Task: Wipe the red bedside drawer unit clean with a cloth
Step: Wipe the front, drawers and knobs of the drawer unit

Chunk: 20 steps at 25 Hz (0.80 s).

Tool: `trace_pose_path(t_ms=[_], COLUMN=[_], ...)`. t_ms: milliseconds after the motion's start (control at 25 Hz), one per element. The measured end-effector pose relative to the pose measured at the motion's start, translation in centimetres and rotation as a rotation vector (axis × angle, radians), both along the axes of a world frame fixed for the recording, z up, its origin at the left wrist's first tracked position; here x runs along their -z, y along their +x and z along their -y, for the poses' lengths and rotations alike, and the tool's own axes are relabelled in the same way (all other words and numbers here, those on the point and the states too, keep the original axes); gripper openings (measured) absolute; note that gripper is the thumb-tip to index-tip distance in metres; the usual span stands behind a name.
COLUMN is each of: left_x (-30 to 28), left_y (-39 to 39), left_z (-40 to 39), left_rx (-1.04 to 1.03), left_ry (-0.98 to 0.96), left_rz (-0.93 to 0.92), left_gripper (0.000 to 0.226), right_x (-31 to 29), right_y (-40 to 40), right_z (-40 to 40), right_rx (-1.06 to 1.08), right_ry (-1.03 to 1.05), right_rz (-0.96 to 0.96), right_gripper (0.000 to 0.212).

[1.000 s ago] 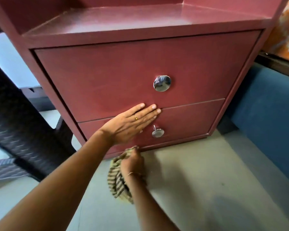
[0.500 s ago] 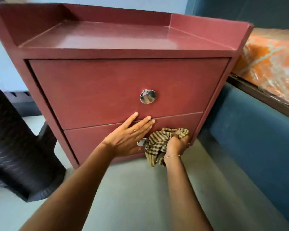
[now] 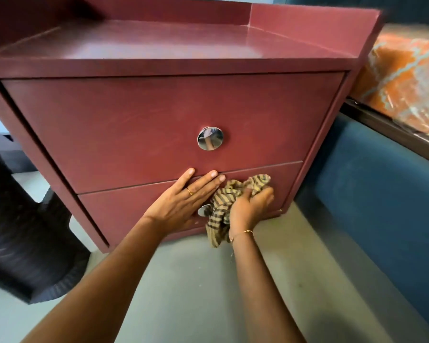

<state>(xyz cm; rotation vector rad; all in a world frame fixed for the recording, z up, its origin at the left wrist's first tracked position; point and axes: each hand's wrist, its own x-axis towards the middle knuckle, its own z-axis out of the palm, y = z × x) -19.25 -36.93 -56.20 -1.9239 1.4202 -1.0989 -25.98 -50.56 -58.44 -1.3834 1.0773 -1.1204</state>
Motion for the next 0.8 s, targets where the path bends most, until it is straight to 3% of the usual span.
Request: trace_pose_path(t_ms=[120,320,360,480,600,680,800], left_x=[0.7,0.2,0.3,0.3,0.3,-0.4,-0.5], left_y=[0.2,0.0,-0.1,-0.2,-0.3,-0.4,-0.4], left_z=[0.1,0.3,0.3,0.3,0.3,0.1,-0.6], left_rx=[-0.018,-0.019,-0.025,-0.030,-0.048,-0.035,0.004], left_ry=[0.002,0.017,0.022,0.029,0.027,0.027,0.100], left_rz=[0.048,0.055,0.055,0.061,0.061,0.072,0.121], left_gripper=[0.114,0.128,0.128,0.126,0.120,0.113,0.088], right_x=[-1.6,0.4,-0.4,-3.2,-0.2,3.4,5.5], right_y=[-0.4,-1.8,-1.8,-0.6,-0.2,-0.8,-1.2], right_z=[-1.7,6.3,6.8,2.8,-1.4,-0.5,2.1], right_rx=[0.015,0.118,0.127,0.142,0.052,-0.017,-0.059], right_ry=[-0.266,0.184,0.156,-0.202,-0.395,-0.287,0.145], right_rz=[-0.097,-0.151,-0.185,-0.175,-0.172,-0.271,-0.271], right_gripper=[0.016,0.037,0.038,0.030,0.024,0.022,0.029])
